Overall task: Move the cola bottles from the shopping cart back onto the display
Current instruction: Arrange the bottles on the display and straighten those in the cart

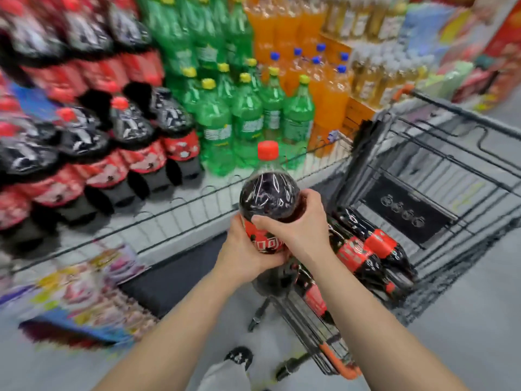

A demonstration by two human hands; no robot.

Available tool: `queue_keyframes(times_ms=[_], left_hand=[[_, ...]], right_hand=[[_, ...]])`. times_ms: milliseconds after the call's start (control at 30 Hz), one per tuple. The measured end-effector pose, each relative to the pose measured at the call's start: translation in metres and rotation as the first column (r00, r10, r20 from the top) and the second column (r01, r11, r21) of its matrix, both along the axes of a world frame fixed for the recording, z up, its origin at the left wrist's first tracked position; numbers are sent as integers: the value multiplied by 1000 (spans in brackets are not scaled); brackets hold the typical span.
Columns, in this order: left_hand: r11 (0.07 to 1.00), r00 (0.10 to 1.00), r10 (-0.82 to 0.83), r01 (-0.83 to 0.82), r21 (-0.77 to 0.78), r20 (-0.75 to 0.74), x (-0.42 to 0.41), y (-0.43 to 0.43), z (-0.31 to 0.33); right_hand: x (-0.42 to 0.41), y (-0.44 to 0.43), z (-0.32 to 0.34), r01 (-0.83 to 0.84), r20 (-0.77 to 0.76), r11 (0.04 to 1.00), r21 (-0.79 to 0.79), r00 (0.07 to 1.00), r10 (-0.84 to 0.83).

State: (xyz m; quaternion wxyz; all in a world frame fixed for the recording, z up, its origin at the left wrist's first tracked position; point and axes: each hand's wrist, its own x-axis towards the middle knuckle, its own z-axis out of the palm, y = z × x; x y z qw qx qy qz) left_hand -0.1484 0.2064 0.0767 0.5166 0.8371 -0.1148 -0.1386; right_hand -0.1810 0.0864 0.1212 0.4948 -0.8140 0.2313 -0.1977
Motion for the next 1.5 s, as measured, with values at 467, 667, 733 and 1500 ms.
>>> queue_keyframes(times_ms=[467,667,733,1500], left_hand=[[924,877,382,-369,-101,293,70,195,84],[899,833,437,-419,-128,339,113,280,100],[898,833,436,-426,-110,341,125,305,93],[603,694,697,-702,379,177,159,407,-20]], right_hand=[[106,187,80,-384,259,917,-105,880,398],[156,266,96,-453,326,879,-150,817,476],[168,289,90,-489,308,859,-150,803,511],[251,397,-35,-787,-122,610,89,599,791]])
